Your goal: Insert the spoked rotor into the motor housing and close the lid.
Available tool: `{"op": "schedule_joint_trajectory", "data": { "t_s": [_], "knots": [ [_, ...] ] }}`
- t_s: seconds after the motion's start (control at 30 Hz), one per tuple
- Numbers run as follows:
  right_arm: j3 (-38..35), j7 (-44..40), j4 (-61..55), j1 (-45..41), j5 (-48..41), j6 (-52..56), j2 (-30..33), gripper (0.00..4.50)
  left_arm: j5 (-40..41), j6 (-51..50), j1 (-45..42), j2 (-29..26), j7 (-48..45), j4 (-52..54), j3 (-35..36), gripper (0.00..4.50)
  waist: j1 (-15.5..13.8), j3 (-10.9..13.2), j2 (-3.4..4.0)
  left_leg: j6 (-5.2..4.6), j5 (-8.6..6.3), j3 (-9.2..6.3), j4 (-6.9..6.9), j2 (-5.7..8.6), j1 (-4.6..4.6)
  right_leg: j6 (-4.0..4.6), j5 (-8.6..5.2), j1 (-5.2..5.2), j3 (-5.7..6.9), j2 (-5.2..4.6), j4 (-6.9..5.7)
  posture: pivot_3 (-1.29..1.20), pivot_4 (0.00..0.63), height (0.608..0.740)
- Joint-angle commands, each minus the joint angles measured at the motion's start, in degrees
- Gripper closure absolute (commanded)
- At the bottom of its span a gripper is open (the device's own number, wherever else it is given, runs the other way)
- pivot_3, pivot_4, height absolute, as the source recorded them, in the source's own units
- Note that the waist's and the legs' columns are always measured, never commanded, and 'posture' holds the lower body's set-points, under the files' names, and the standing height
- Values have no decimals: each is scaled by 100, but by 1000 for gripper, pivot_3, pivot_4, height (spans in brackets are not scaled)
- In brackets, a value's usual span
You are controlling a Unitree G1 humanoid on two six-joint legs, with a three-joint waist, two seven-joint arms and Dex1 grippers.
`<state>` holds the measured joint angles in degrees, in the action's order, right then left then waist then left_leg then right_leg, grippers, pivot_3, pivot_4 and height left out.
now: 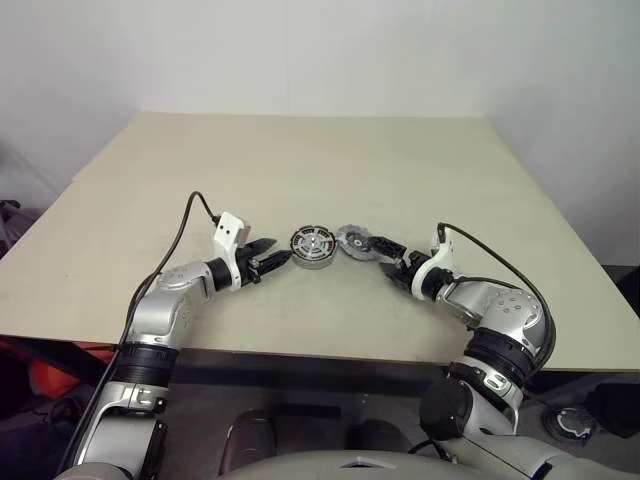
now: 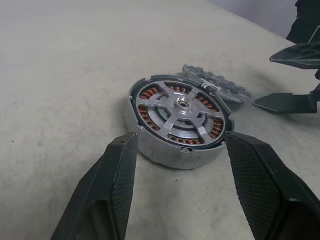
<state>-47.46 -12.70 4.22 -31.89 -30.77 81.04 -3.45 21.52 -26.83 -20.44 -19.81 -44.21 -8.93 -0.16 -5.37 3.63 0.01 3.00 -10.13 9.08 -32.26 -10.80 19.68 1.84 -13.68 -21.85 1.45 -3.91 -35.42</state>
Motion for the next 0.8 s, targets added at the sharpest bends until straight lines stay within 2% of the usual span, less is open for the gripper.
{"op": "schedule_joint_trajectory", "data": {
  "t_s": [0.03,0.37,0.53,0.7,0.8],
  "knots": [
    [285,140,518,-175,-20,-491,41,64,-7,45,-65,-48,45,150,64,1543,8,0,0,0,0,0,0,0,-3,0,0,-3,0,0,0,0,0,740],
    [1028,-95,1786,-675,-136,-1742,449,64,-33,78,-58,2,153,148,50,1543,5,0,0,2,1,0,0,0,0,0,2,-25,2,0,-1,0,0,740],
    [1340,-325,2575,-1106,-117,-2443,673,64,-57,128,-65,3,195,108,61,1543,4,0,0,3,2,2,-1,0,15,26,18,-34,4,0,-7,0,0,740],
    [1561,-682,3037,-1566,-219,-3035,834,64,-85,166,-79,-14,212,69,58,1543,-14,1,1,-24,-13,32,-1,-1,56,84,48,-70,16,3,-24,0,0,740],
    [1698,-900,2963,-1803,-406,-2865,890,64,-121,207,-81,-52,231,19,98,1543,-9,0,1,-47,-25,41,-7,-1,109,88,46,-117,22,5,-21,0,0,740]
  ]
}}
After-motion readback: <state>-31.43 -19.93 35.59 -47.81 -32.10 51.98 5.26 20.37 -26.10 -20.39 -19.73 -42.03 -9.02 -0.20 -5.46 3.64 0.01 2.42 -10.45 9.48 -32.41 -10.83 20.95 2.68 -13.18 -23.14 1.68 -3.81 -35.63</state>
